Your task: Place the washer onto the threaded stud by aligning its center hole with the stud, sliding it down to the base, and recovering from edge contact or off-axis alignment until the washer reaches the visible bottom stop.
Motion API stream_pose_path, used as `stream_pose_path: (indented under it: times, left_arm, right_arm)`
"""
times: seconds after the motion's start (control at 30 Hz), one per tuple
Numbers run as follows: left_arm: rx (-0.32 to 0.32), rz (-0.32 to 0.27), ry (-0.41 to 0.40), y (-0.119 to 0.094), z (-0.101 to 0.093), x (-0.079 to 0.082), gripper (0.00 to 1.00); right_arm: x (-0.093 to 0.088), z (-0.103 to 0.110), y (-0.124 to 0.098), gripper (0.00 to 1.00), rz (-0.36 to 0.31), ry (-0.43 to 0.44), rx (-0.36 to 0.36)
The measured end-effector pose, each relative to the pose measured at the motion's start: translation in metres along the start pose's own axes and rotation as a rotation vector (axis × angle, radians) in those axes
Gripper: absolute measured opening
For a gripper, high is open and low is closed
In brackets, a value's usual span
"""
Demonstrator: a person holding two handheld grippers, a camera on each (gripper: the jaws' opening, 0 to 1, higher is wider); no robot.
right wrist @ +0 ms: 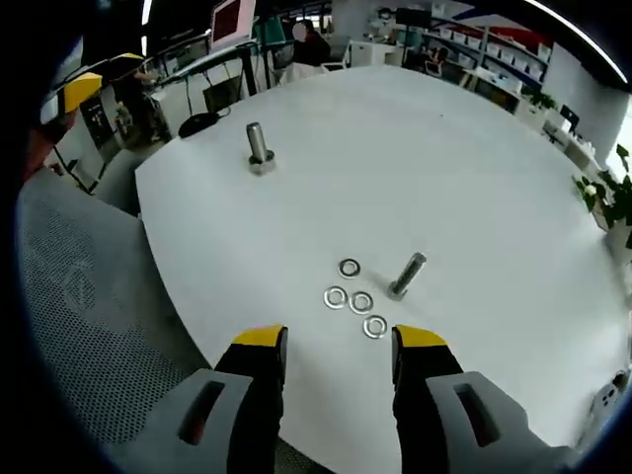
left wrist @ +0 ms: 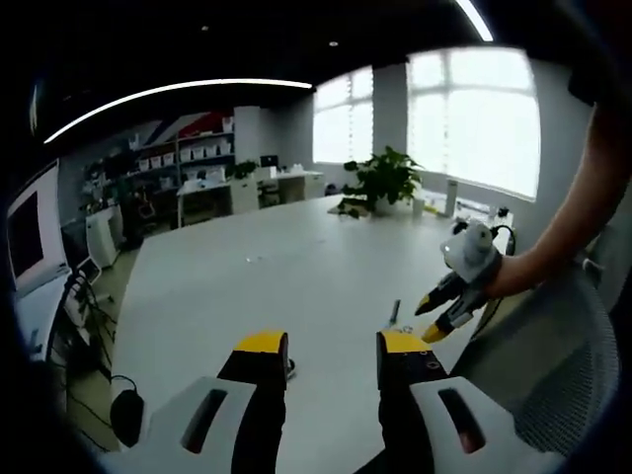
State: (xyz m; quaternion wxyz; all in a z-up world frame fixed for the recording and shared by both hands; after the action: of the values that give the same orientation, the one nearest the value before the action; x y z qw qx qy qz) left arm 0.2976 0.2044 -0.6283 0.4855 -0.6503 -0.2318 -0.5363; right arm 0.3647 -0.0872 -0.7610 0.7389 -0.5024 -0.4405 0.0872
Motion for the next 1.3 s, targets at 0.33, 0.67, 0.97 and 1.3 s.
stream_pose_path:
  times: [0.33,0.67,0.97,1.3]
  left_arm:
    - [-0.016,-0.001,0.020,0.001,-0.003,0.000,0.34]
    - [-0.045,0.009,0.027,0.001,-0.007,-0.001,0.34]
    - [-0.051,-0.005,0.019,0.000,-0.007,0.001,0.33]
    - [-0.026,-0.013,-0.007,-0.002,-0.001,0.001,0.33]
  right_arm:
    - [-0.004,-0.012,0.002,0.44,0.027,0.031,-0.026]
    - [-0.001,-0.012,0.004,0.44,0.034,0.022,-0.031]
    - [0.001,-0.018,0.001,0.44,0.013,0.035,-0.049]
    - [0.012,-0.024,-0.005,0.40,0.004,0.010,-0.044]
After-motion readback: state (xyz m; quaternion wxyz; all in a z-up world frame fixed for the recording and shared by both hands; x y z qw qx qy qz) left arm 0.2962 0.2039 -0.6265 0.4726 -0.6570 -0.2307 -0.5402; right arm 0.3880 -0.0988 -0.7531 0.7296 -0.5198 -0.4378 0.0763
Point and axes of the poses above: the point that each gripper's makers call its tool centre point, and the gripper's own axes: y roughly forward along the fingers, z roughly to its left, x roughly out of its top, the point moved 9 cm from there along -y, roughly backward along the fingers, and after that the axes turned 8 degrees about x, right-handed, at the moved point
